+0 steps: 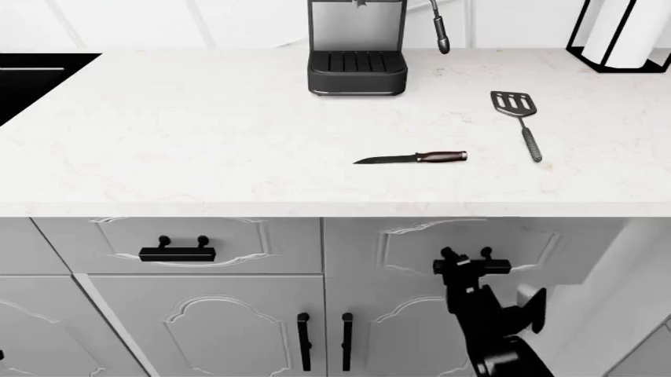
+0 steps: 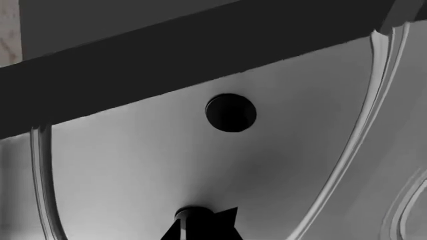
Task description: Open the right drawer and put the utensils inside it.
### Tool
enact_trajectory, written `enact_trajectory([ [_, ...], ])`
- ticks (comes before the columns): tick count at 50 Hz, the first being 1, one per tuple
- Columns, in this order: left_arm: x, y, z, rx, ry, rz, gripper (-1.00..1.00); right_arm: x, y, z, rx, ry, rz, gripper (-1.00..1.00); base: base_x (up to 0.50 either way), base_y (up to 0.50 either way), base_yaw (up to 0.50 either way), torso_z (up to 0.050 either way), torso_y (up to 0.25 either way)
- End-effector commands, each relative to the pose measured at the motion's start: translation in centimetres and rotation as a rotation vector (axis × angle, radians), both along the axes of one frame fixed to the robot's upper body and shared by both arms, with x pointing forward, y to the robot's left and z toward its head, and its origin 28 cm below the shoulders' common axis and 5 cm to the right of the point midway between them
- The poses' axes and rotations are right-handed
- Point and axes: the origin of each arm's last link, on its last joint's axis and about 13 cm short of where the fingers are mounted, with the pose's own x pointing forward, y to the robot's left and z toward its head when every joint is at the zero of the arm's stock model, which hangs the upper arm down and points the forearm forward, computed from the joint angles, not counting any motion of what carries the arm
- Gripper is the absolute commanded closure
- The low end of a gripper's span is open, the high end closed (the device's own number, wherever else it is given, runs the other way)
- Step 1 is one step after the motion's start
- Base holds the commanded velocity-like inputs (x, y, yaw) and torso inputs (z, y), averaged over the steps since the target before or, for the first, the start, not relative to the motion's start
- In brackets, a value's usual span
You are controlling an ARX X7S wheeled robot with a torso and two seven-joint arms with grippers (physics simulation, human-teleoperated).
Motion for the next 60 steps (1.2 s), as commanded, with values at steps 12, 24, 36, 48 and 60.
enact_trajectory([
  [12,-0.2,-0.8,1.3,0.046,-0.03,-0.02,-1.0,-12.9,-2.8,-1.3,-0.191,-0.082,0.04,1.0,0.0,0.0,0.0,0.0,0.0],
  [24,-1.1,-0.1,1.7,0.035,-0.062,0.008,-1.0,-20.7,-1.0,-3.4,-0.146,-0.369,0.268,1.0,0.0,0.0,0.0,0.0,0.0],
  [36,-1.6,0.3,1.7,0.024,-0.071,0.024,-1.0,-24.6,-0.2,-6.3,0.102,-0.256,0.639,-1.0,0.0,0.0,0.0,0.0,0.0],
  [48,-1.8,0.4,1.7,0.022,-0.077,0.034,-1.0,-24.8,-0.3,-6.7,0.118,-0.157,0.836,-1.0,0.0,0.0,0.0,0.0,0.0],
  [60,-1.9,0.5,1.7,0.019,-0.082,0.037,-1.0,-23.3,-0.6,-3.4,-0.018,-0.257,0.87,-1.0,0.0,0.0,0.0,0.0,0.0],
])
